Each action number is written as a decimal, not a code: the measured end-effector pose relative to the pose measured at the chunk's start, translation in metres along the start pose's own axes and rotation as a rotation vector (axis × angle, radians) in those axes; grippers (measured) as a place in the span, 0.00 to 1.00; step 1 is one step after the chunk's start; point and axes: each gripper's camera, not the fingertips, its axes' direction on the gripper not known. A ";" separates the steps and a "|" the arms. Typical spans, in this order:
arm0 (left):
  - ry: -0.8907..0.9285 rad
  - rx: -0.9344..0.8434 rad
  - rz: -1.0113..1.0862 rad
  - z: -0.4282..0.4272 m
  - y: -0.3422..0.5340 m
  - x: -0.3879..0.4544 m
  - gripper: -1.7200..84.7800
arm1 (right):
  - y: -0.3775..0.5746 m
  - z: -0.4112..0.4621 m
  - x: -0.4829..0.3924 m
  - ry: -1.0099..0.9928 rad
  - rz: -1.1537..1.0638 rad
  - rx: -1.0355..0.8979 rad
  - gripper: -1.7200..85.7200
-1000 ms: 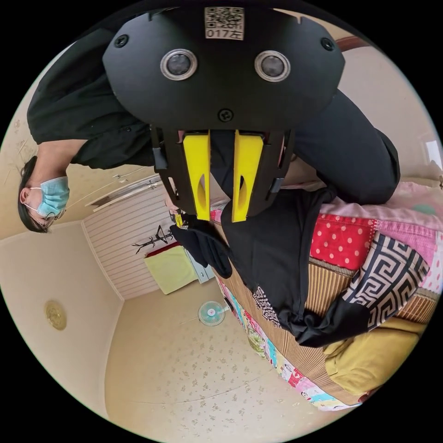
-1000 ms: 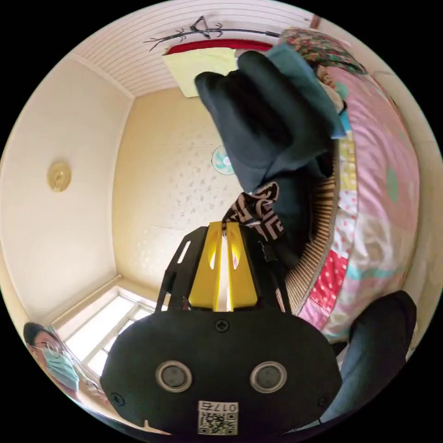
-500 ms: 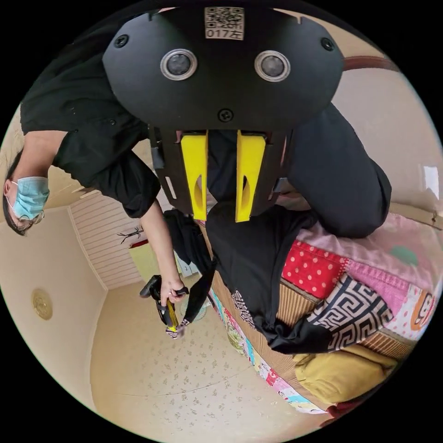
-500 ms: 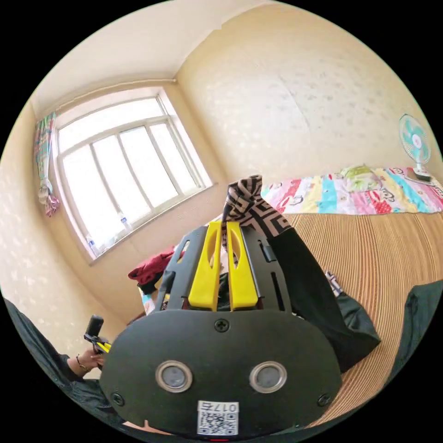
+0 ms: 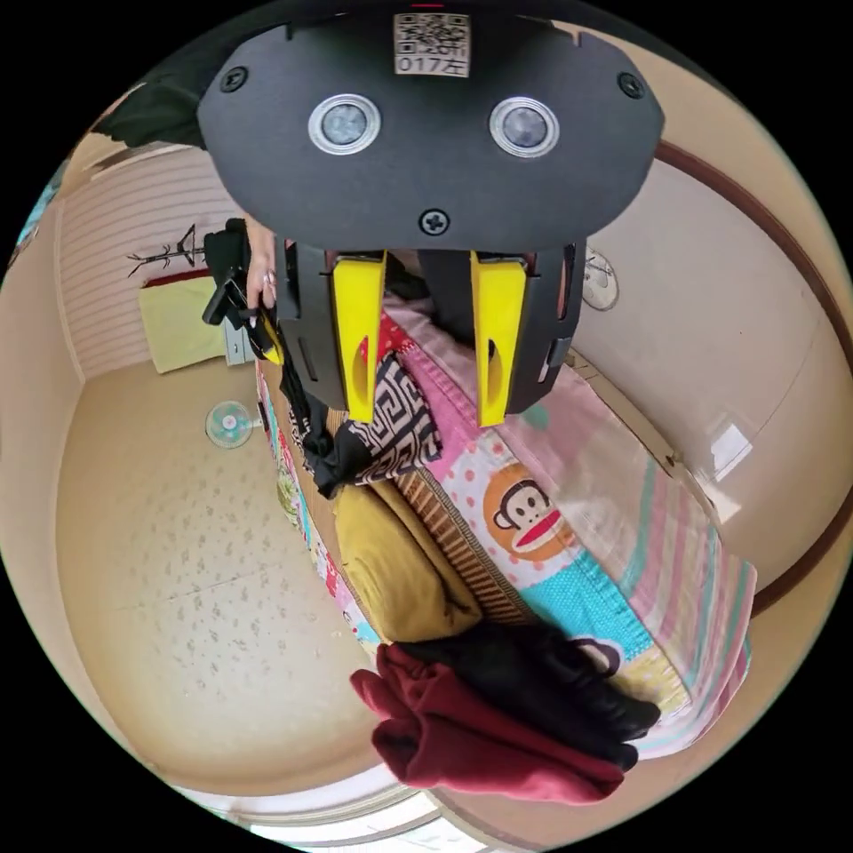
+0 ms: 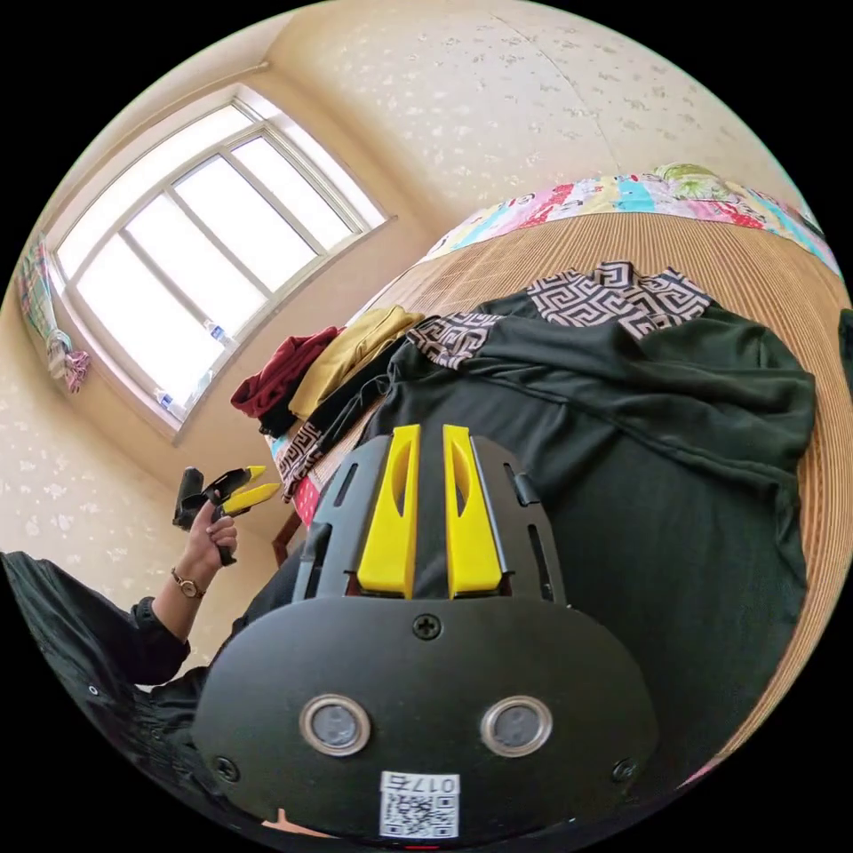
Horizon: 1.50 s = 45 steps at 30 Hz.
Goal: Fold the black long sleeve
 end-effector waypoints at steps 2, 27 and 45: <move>0.016 0.036 -0.072 0.013 0.004 -0.008 0.18 | 0.011 -0.014 0.011 0.071 0.022 0.019 0.05; -0.071 0.079 0.338 -0.044 -0.011 0.116 0.03 | 0.088 -0.083 0.134 0.581 0.263 0.113 0.03; -0.045 -0.052 0.483 -0.001 0.031 0.107 0.02 | 0.120 -0.142 0.178 0.403 0.262 0.170 0.04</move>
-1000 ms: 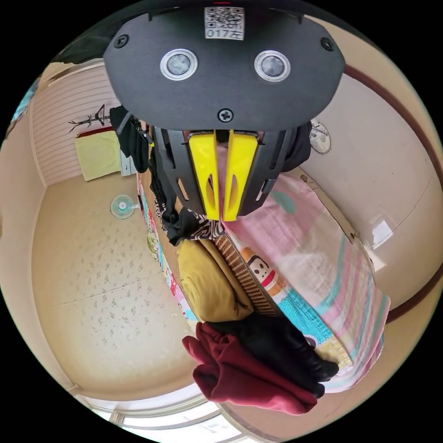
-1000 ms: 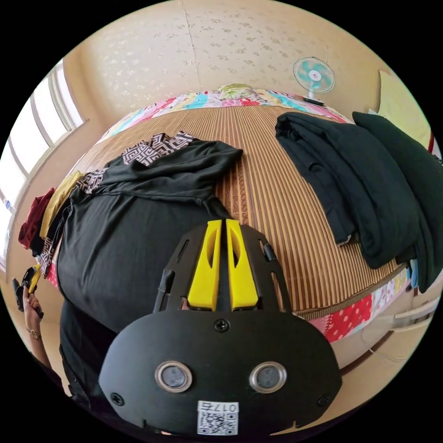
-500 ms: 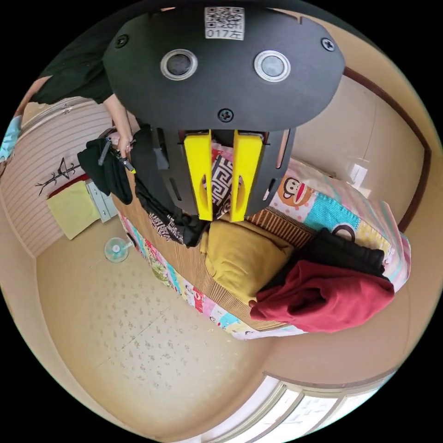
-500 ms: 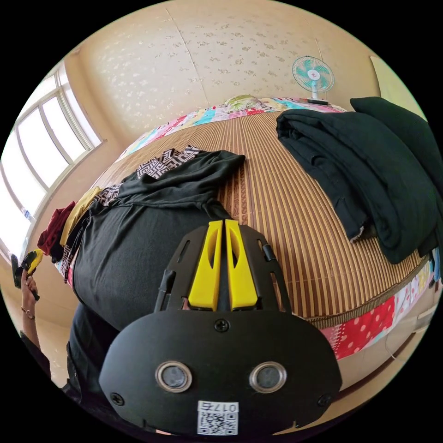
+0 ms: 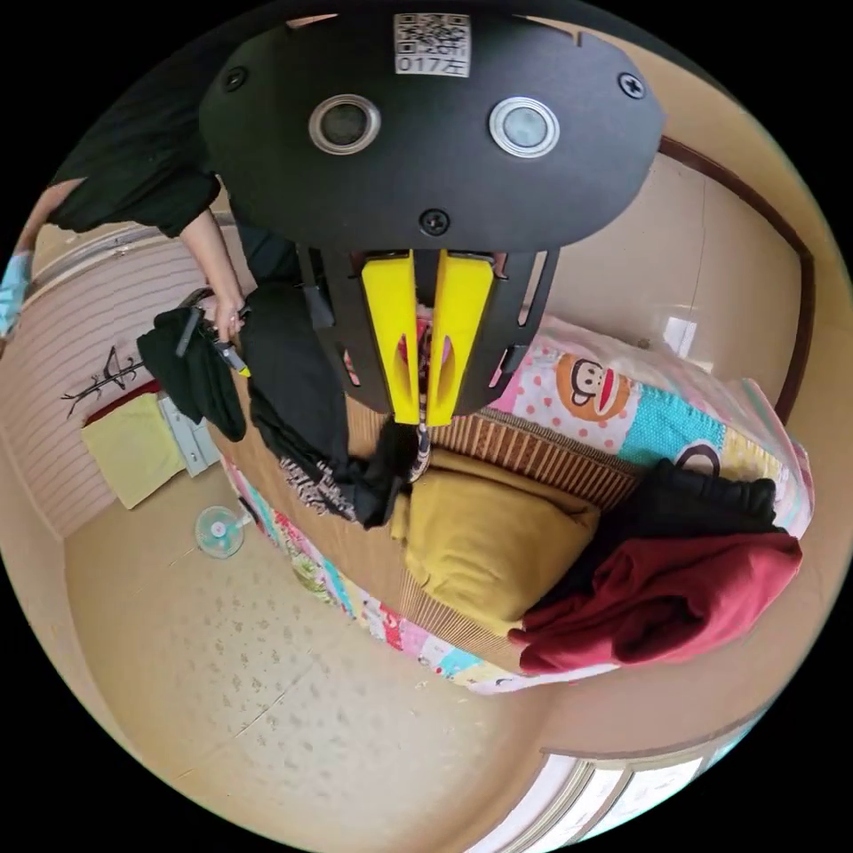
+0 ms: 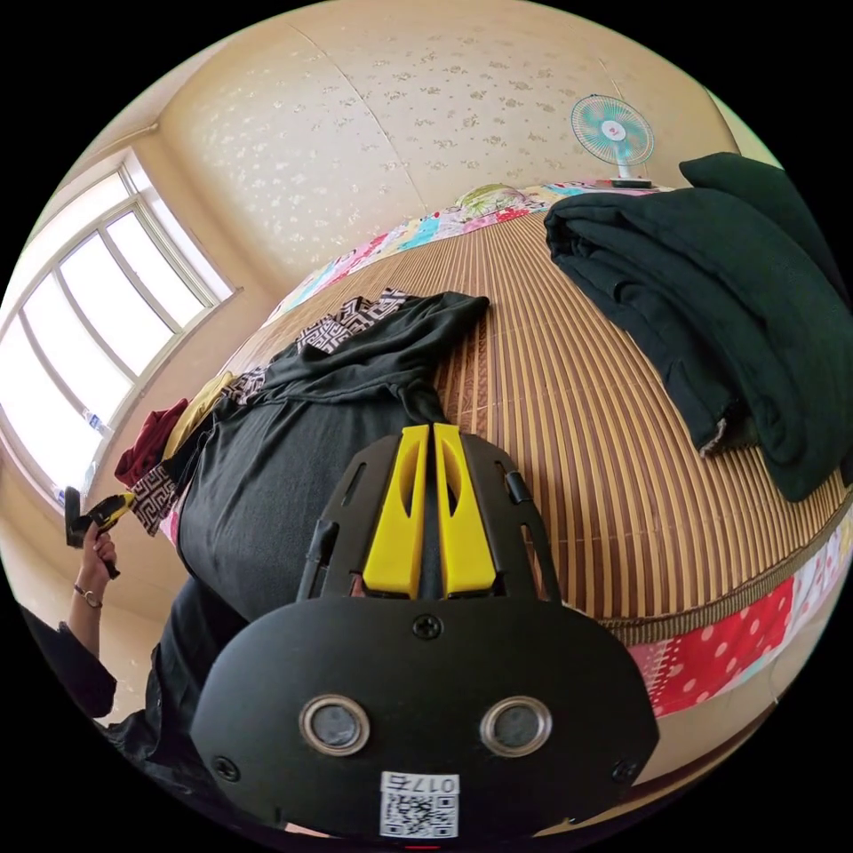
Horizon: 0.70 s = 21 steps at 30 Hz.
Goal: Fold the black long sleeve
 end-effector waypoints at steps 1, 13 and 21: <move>0.049 0.033 0.012 -0.009 -0.003 0.001 0.02 | 0.000 -0.001 0.002 -0.002 0.001 0.001 0.04; 0.451 0.051 0.314 -0.046 -0.160 0.134 0.01 | 0.001 -0.022 0.034 -0.084 -0.006 0.005 0.03; 0.717 -0.280 0.551 0.197 -0.169 0.365 0.09 | 0.000 -0.033 0.046 -0.102 -0.001 0.004 0.03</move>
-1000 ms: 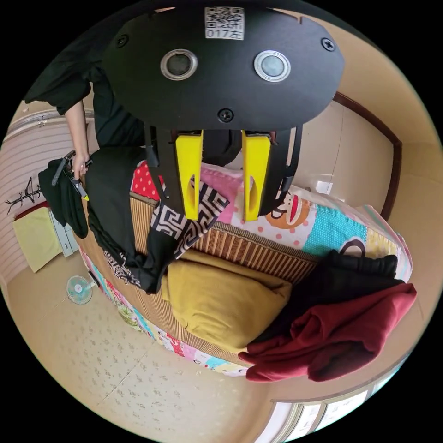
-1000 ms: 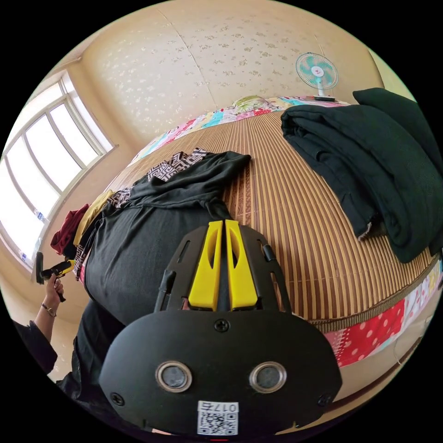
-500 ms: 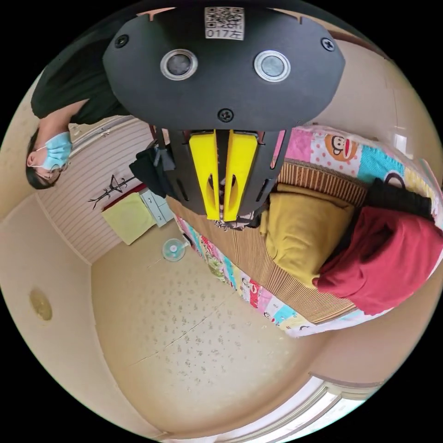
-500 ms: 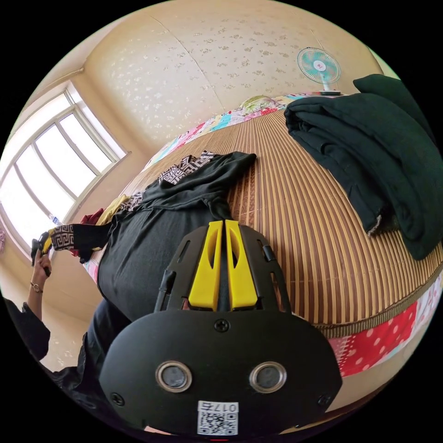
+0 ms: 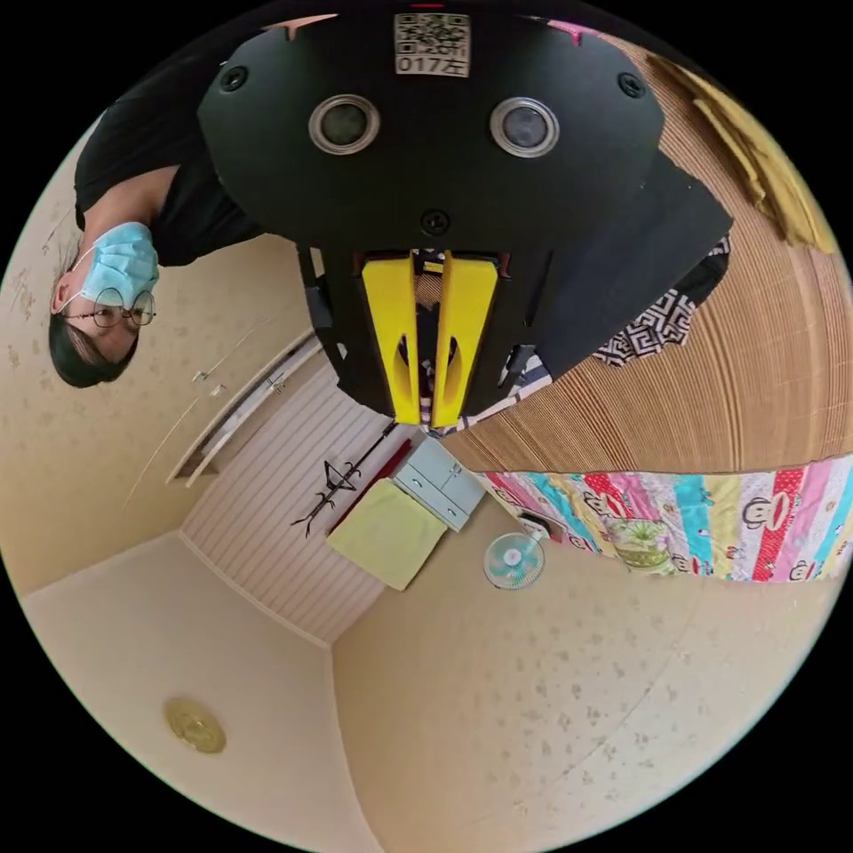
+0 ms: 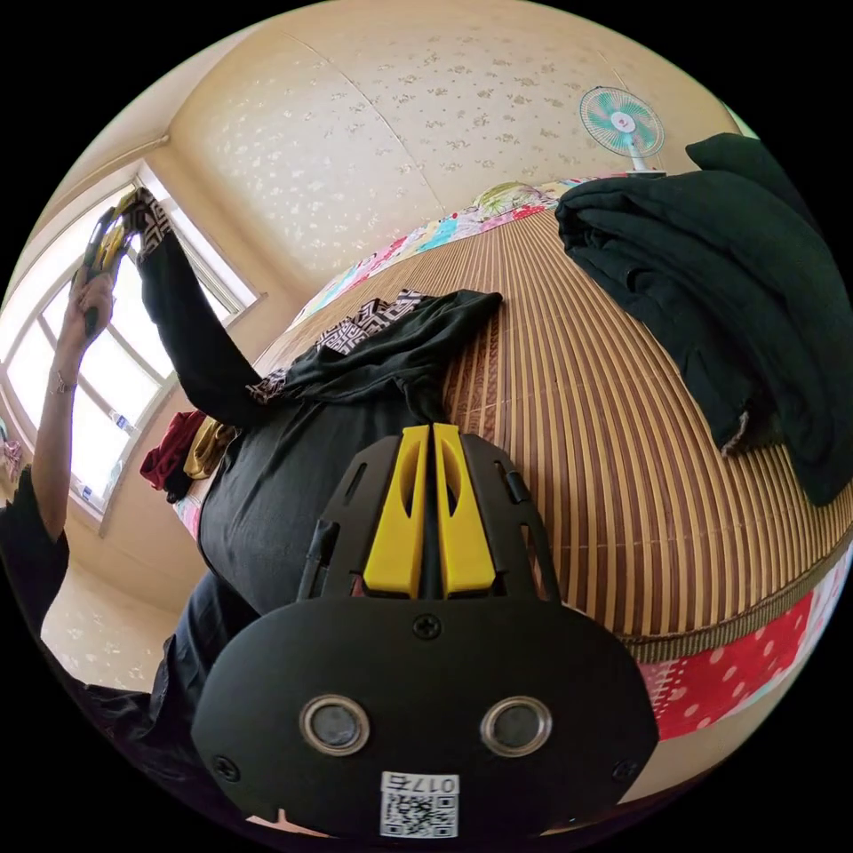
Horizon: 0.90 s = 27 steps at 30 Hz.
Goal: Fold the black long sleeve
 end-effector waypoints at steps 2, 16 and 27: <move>-0.029 -0.095 -0.015 0.056 -0.001 -0.012 0.14 | 0.000 -0.002 0.003 -0.014 0.008 0.000 0.03; -0.497 -0.194 -0.371 0.001 0.259 -0.085 0.15 | -0.002 -0.007 0.001 -0.022 0.010 0.002 0.03; -0.688 0.082 -0.560 -0.074 0.391 -0.055 0.16 | -0.023 0.001 -0.044 0.128 -0.003 -0.115 0.09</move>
